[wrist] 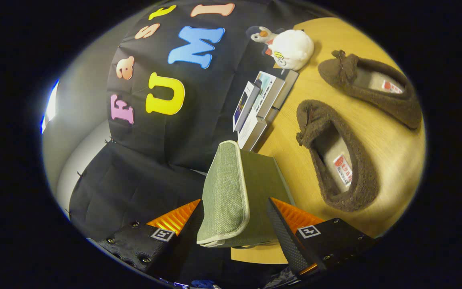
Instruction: Open the storage box then place both shoes into the box .Put the left shoe in first, then the right shoe, with the right side of both shoes facing outward in a uniform manner.
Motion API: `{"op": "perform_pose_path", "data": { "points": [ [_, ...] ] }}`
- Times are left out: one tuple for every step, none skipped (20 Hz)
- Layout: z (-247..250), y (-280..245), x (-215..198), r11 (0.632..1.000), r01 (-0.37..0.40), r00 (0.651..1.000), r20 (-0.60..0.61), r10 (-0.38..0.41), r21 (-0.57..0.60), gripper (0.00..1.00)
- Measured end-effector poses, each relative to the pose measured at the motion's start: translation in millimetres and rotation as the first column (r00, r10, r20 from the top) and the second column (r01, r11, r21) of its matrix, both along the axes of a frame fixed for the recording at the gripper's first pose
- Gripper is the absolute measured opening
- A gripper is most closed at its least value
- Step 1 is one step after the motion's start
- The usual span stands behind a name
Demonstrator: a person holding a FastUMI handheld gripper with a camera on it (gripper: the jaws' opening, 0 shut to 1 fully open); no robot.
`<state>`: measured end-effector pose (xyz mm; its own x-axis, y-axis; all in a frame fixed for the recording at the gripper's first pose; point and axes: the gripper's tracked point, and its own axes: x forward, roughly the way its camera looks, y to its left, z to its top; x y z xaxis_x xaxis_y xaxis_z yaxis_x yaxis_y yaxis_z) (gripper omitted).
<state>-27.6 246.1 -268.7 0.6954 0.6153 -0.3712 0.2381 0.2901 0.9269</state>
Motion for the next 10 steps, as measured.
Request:
{"op": "perform_pose_path", "data": {
  "points": [
    [-3,3,1,0.999,0.01,1.0,-0.02,-0.009,0.037,0.96],
    [-5,7,0,0.997,0.02,0.999,-0.039,-0.017,0.073,0.96],
    [-6,9,1,0.994,0.03,0.998,-0.056,-0.024,0.109,0.96],
    [-8,12,4,0.989,0.038,0.997,-0.071,-0.028,0.142,0.96],
    [-8,15,5,0.984,0.045,0.996,-0.084,-0.031,0.171,0.96],
    [-8,18,5,0.98,0.048,0.995,-0.095,-0.03,0.195,0.96],
    [-6,19,5,0.975,0.05,0.994,-0.101,-0.029,0.217,0.95],
    [-6,22,6,0.97,0.05,0.994,-0.106,-0.025,0.238,0.95],
    [-4,26,6,0.965,0.047,0.994,-0.108,-0.019,0.257,0.96],
    [-1,29,7,0.961,0.043,0.994,-0.108,-0.013,0.274,0.95]
  ]
}}
